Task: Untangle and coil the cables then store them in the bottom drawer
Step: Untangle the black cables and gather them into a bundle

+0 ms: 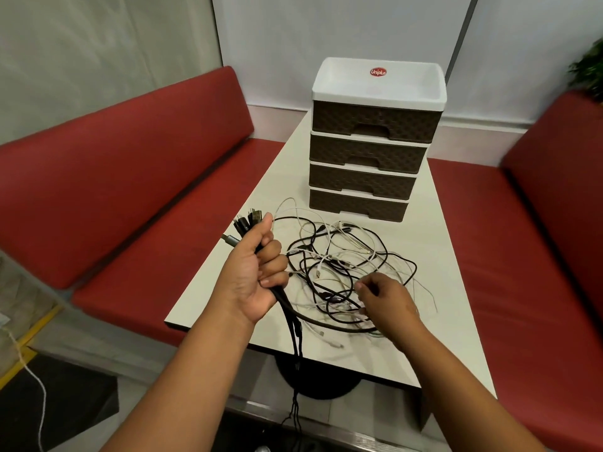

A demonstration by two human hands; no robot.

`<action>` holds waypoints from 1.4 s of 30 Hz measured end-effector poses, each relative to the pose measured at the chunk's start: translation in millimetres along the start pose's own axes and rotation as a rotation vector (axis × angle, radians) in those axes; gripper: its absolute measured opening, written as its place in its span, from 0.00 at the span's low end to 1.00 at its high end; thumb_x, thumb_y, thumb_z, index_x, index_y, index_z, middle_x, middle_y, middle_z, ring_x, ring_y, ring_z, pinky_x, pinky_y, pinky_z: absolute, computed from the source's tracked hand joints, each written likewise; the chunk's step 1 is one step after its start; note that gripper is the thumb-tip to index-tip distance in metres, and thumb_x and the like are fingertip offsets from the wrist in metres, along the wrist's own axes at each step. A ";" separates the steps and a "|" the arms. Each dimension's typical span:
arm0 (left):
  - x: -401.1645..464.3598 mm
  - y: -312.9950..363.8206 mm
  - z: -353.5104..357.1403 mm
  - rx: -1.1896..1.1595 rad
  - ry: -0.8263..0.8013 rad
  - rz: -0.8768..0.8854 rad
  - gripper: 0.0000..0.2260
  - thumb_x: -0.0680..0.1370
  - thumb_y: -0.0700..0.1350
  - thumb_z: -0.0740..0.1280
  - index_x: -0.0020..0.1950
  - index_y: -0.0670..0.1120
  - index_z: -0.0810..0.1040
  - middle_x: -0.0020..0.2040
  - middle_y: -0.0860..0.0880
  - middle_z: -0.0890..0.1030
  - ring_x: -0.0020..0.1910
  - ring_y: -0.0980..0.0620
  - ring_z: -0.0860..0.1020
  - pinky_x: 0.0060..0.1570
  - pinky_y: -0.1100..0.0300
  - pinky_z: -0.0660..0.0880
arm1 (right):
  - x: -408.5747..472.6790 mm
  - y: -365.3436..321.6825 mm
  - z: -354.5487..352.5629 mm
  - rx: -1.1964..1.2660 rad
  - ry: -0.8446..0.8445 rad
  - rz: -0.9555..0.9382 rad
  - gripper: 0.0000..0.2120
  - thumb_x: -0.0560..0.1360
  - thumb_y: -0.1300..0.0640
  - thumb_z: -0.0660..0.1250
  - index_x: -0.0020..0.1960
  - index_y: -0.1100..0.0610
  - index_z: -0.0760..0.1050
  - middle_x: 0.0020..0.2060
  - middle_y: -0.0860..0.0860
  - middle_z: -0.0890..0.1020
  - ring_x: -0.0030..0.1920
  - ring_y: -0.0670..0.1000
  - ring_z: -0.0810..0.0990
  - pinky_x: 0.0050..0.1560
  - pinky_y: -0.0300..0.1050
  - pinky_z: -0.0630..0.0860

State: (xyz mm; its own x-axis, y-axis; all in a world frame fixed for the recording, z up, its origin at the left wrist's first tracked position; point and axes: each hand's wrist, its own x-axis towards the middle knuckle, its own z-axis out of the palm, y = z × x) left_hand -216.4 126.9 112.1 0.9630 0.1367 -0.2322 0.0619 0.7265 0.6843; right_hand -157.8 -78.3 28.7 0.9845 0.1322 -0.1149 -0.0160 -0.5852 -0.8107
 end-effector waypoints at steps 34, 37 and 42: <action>118.3 45.4 -35.4 0.030 -0.145 -0.299 0.15 0.74 0.52 0.67 0.33 0.51 0.62 0.22 0.55 0.56 0.17 0.60 0.55 0.15 0.69 0.50 | 54.4 -93.1 -6.2 -0.083 0.415 -0.094 0.11 0.79 0.48 0.63 0.42 0.53 0.76 0.25 0.42 0.74 0.29 0.42 0.71 0.32 0.42 0.63; 120.6 46.8 -39.0 0.026 -0.171 -0.320 0.15 0.72 0.53 0.67 0.33 0.51 0.63 0.22 0.55 0.56 0.17 0.60 0.55 0.15 0.69 0.50 | 51.4 -115.0 -14.3 0.256 0.479 -0.234 0.10 0.79 0.50 0.63 0.40 0.50 0.74 0.23 0.38 0.71 0.27 0.40 0.67 0.34 0.42 0.64; 115.3 48.2 -38.3 0.024 -0.212 -0.332 0.15 0.72 0.53 0.67 0.33 0.51 0.63 0.22 0.54 0.56 0.17 0.60 0.56 0.15 0.69 0.50 | 43.9 -151.9 -37.1 0.488 0.541 -0.389 0.10 0.77 0.48 0.63 0.38 0.48 0.75 0.29 0.43 0.72 0.31 0.46 0.64 0.33 0.46 0.60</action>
State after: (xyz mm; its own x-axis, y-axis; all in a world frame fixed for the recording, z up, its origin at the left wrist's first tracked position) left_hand -112.4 203.4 91.8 0.9221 -0.2475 -0.2973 0.3831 0.6915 0.6125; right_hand -105.7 -13.3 168.0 0.8815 -0.2226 0.4165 0.3920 -0.1468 -0.9082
